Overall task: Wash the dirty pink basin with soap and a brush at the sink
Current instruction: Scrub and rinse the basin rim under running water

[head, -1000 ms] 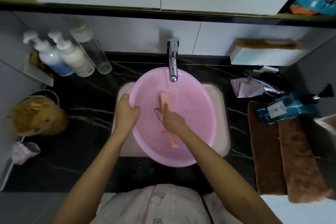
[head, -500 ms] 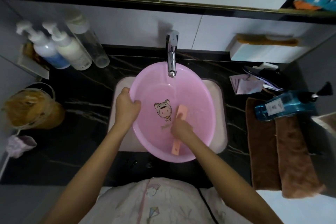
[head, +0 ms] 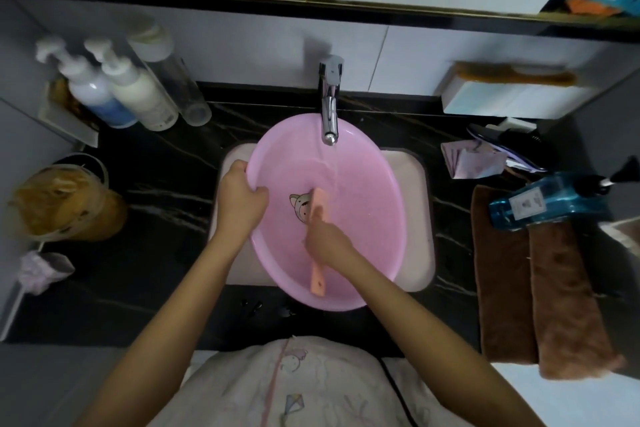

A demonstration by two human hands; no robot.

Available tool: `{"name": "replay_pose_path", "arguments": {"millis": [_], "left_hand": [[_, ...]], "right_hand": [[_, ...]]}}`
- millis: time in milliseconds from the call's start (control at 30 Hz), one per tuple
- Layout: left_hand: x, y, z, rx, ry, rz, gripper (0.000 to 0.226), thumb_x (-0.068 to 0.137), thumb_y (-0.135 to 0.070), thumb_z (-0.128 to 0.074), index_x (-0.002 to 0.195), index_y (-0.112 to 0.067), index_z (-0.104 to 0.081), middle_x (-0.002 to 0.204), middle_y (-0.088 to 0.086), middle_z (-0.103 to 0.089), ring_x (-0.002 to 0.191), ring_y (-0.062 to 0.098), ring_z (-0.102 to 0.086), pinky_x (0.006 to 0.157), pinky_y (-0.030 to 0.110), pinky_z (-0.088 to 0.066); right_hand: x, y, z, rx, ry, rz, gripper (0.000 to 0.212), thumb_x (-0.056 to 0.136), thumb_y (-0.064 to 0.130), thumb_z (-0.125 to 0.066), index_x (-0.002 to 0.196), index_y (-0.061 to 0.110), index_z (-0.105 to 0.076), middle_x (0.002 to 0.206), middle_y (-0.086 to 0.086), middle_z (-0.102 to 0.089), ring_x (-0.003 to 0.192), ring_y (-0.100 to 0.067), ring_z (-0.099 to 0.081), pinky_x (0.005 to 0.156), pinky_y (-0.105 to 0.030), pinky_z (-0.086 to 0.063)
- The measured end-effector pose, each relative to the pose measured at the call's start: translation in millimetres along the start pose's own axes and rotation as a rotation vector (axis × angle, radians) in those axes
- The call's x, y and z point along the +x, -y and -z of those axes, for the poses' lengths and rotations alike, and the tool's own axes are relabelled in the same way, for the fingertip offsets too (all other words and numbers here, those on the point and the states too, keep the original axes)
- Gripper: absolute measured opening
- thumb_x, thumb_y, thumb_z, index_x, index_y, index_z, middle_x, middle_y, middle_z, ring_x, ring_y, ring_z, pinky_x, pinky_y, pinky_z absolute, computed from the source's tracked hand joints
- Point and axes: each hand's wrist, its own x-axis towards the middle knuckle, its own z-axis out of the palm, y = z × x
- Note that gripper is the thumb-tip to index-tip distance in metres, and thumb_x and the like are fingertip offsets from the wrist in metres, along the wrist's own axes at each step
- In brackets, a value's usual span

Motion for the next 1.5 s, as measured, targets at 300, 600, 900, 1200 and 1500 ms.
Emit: {"name": "replay_pose_path", "arguments": {"millis": [300, 600, 900, 1200, 1500], "left_hand": [[9, 4, 24, 0.077, -0.033, -0.024, 0.026, 0.08, 0.005, -0.054, 0.103, -0.005, -0.051, 0.094, 0.006, -0.052, 0.084, 0.018, -0.053, 0.058, 0.016, -0.038], [9, 8, 24, 0.051, -0.069, -0.007, 0.026, 0.079, 0.006, -0.052, 0.103, -0.003, -0.053, 0.093, 0.006, -0.052, 0.083, 0.019, -0.052, 0.06, 0.019, -0.039], [5, 4, 24, 0.071, -0.068, -0.038, 0.024, 0.077, 0.007, -0.054, 0.097, -0.005, -0.051, 0.089, 0.005, -0.051, 0.079, 0.017, -0.051, 0.056, 0.014, -0.035], [17, -3, 40, 0.147, -0.095, -0.064, 0.021, 0.078, 0.007, -0.052, 0.097, 0.0, -0.052, 0.088, 0.011, -0.051, 0.077, 0.019, -0.047, 0.052, 0.013, -0.03], [13, -11, 46, 0.075, -0.04, -0.119, 0.052, 0.076, 0.013, -0.051, 0.125, -0.003, -0.054, 0.108, 0.012, -0.06, 0.095, 0.019, -0.056, 0.075, 0.026, -0.042]], "right_hand": [[46, -25, 30, -0.261, -0.191, 0.066, 0.063, 0.1, 0.014, -0.025, 0.15, 0.029, 0.012, 0.12, -0.018, -0.057, 0.088, -0.03, -0.063, 0.072, -0.036, -0.045], [-41, -21, 19, -0.376, 0.496, 0.182, 0.04, 0.101, 0.016, -0.03, 0.139, 0.002, -0.034, 0.129, -0.018, -0.052, 0.103, -0.029, -0.053, 0.084, -0.034, -0.04], [-41, 49, 24, 0.975, 0.527, 0.287, 0.022, 0.103, 0.022, -0.031, 0.118, 0.025, -0.047, 0.059, 0.002, -0.029, 0.037, -0.006, -0.03, 0.036, -0.015, -0.028], [-59, -45, 34, -0.032, 0.561, 0.343, 0.041, 0.102, 0.028, -0.032, 0.142, 0.029, -0.038, 0.082, -0.007, -0.056, 0.06, -0.016, -0.051, 0.054, -0.023, -0.046], [49, -66, 99, -0.643, 0.183, 0.173, 0.049, 0.097, 0.027, -0.039, 0.145, 0.038, -0.032, 0.136, -0.005, -0.051, 0.119, -0.027, -0.052, 0.098, -0.033, -0.044]]}}
